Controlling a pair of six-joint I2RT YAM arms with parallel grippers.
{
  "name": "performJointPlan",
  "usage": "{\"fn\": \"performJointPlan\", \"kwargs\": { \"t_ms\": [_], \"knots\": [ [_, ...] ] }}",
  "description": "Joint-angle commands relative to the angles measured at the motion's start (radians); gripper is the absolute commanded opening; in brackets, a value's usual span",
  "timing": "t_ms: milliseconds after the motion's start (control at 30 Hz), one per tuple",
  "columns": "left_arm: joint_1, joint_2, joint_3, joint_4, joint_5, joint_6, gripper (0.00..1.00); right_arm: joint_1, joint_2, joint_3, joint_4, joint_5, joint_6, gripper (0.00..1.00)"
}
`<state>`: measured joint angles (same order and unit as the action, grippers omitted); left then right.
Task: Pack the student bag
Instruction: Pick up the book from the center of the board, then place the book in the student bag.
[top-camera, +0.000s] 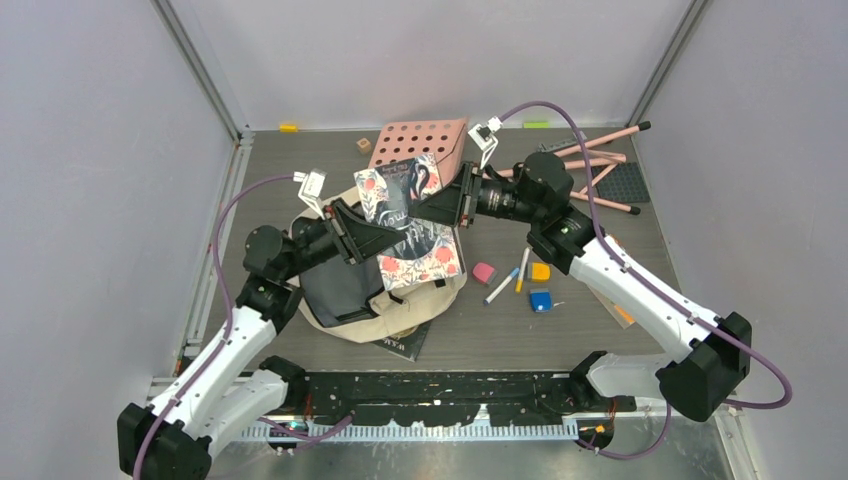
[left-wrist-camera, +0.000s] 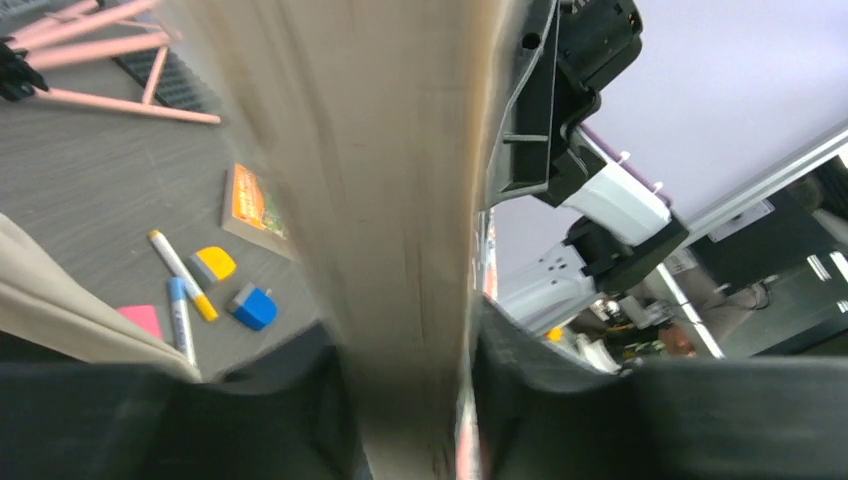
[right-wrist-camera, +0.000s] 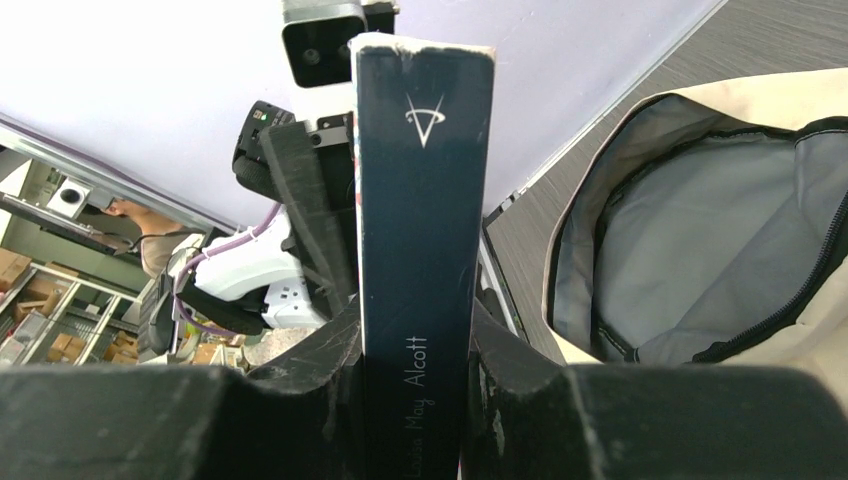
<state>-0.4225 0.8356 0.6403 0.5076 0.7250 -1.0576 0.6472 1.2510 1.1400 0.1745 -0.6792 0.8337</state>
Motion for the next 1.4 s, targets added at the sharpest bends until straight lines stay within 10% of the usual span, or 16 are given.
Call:
{"fn": "performJointPlan", "kwargs": {
  "t_ms": [0, 100, 267, 400, 667, 867, 1367],
  "knots": [
    [-0.004, -0.020, 0.015, 0.080, -0.018, -0.003, 0.20, 0.006, -0.020, 0.067, 0.004, 0.021, -0.063, 0.01],
    [-0.004, -0.048, 0.007, 0.001, -0.049, 0.057, 0.00, 0.006, -0.021, 0.072, -0.066, 0.077, -0.112, 0.12],
    [0.004, -0.091, 0.137, -0.543, -0.291, 0.381, 0.00, 0.007, -0.038, 0.077, -0.231, 0.259, -0.256, 0.65],
    [0.064, -0.044, 0.288, -0.917, -0.549, 0.545, 0.00, 0.006, -0.047, 0.063, -0.314, 0.417, -0.315, 0.80],
    [0.318, -0.031, 0.313, -1.072, -0.670, 0.595, 0.00, 0.033, 0.048, 0.068, -0.399, 0.549, -0.308, 0.82],
    [0.329, -0.065, 0.304, -1.134, -0.806, 0.670, 0.00, 0.085, 0.171, 0.120, -0.433, 0.576, -0.317, 0.80],
    [0.329, -0.073, 0.208, -1.088, -0.629, 0.587, 0.00, 0.131, 0.471, 0.299, -0.499, 0.518, -0.348, 0.62]
  ]
}}
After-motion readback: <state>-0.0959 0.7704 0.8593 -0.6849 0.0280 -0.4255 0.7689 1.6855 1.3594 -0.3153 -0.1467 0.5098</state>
